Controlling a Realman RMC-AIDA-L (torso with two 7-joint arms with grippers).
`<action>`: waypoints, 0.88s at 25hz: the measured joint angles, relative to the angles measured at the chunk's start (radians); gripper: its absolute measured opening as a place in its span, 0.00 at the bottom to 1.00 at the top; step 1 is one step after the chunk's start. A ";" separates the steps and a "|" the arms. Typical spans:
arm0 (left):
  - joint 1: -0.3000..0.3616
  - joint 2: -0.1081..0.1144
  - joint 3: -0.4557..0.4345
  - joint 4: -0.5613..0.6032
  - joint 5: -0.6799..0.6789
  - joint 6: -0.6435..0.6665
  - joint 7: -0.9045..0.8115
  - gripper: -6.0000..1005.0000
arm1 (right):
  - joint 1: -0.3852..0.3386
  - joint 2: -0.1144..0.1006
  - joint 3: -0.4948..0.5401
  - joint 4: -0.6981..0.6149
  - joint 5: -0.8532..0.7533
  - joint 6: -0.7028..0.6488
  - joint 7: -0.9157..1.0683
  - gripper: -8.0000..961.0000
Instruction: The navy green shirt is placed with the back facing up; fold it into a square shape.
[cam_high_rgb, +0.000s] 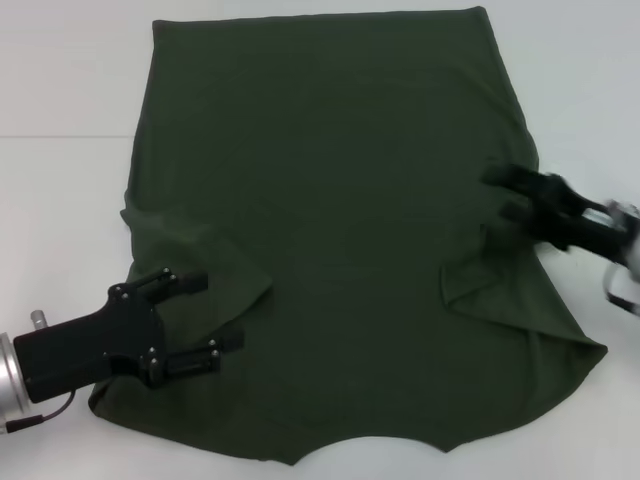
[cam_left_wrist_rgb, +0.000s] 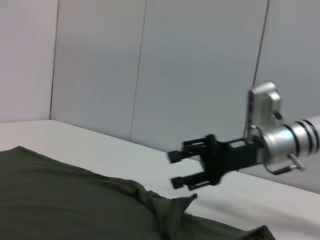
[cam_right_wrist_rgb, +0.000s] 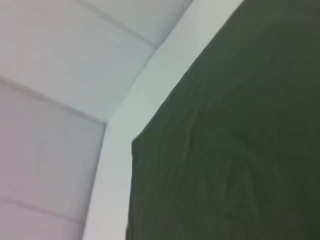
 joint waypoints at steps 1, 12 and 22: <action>0.000 0.000 0.000 0.000 0.000 0.000 0.000 0.88 | -0.029 -0.003 0.015 0.004 0.017 -0.022 -0.002 0.68; -0.011 -0.002 0.004 -0.005 0.000 -0.009 0.004 0.88 | -0.158 -0.008 0.148 0.091 0.042 -0.082 0.001 0.85; -0.014 -0.006 0.002 -0.005 0.000 -0.009 0.006 0.88 | -0.075 -0.013 0.150 0.149 0.033 0.028 0.051 0.85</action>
